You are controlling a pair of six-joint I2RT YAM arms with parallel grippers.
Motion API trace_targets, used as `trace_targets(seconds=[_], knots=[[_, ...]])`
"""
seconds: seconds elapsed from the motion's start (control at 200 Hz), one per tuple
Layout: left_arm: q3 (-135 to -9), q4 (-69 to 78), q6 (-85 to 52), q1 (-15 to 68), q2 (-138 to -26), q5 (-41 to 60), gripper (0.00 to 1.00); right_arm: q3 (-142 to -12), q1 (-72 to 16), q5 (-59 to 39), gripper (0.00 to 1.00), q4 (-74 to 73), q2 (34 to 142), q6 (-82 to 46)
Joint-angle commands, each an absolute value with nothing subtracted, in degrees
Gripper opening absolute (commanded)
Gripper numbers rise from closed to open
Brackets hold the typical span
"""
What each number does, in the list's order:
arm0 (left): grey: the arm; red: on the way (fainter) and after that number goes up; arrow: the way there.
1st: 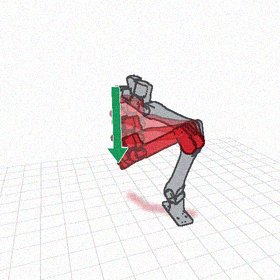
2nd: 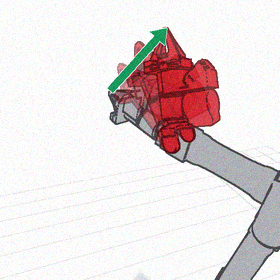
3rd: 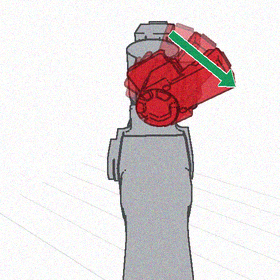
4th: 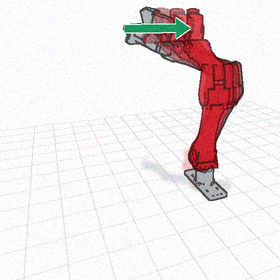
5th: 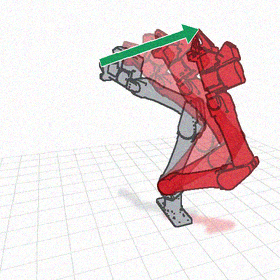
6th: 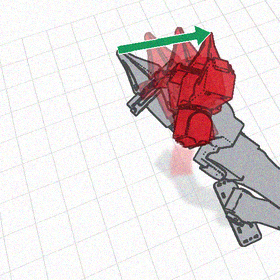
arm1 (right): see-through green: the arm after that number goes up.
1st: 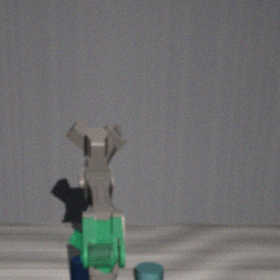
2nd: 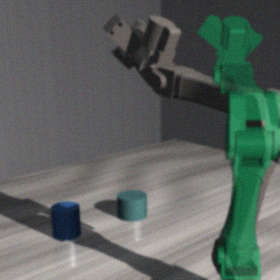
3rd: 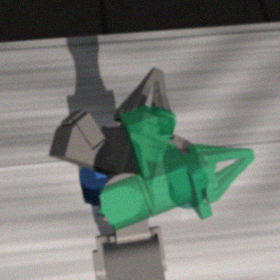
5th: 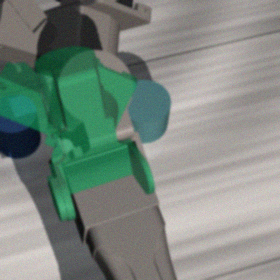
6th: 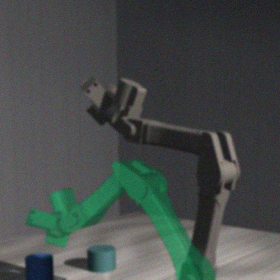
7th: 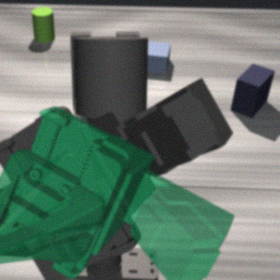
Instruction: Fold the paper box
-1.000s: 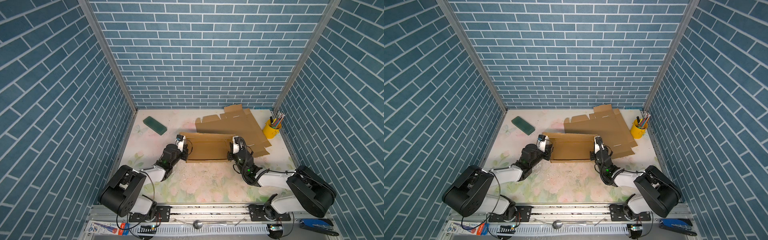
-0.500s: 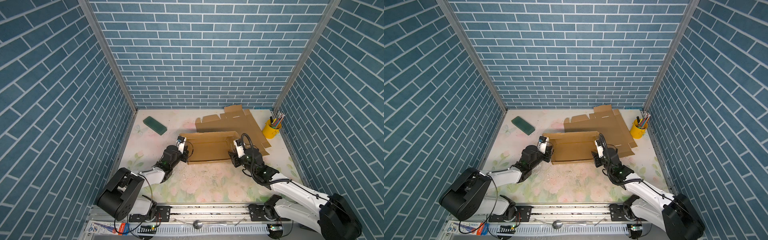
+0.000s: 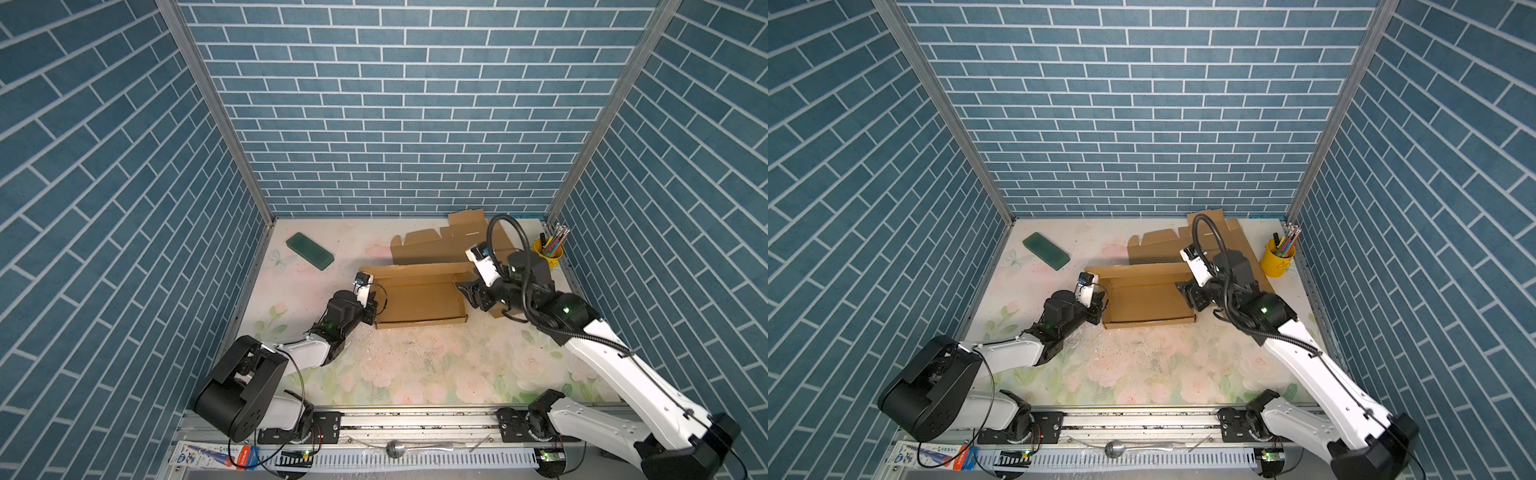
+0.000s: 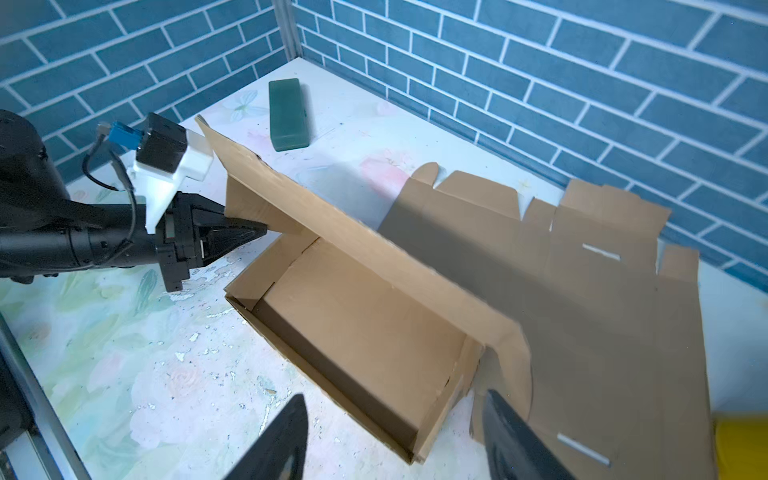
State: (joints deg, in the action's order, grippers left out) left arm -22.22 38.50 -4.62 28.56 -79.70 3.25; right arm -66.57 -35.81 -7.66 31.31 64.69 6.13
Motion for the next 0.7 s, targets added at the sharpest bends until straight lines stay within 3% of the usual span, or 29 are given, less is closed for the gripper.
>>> trace_targets(seconds=[0.0, 0.425, 0.625, 0.695], knots=[[-21.13, 31.11, -3.87, 29.27, -81.34, 3.96, 0.02, -76.52, -35.60, -11.36, 0.68, 44.67, 74.62, 17.10], [-21.56, 31.27, -3.52, 29.29, -81.91, 3.83, 0.02, -104.35, -35.46, -20.97, 0.65, 60.01, 100.58, 30.61], [-22.10, 30.60, -3.33, 29.28, -81.58, 3.45, 0.02, -109.57, -35.56, -28.24, 0.51, 66.31, 105.29, 31.82], [-22.21, 30.50, -3.43, 29.27, -81.31, 3.34, 0.03, -107.68, -35.80, -29.44, 0.40, 65.04, 104.96, 31.74]])
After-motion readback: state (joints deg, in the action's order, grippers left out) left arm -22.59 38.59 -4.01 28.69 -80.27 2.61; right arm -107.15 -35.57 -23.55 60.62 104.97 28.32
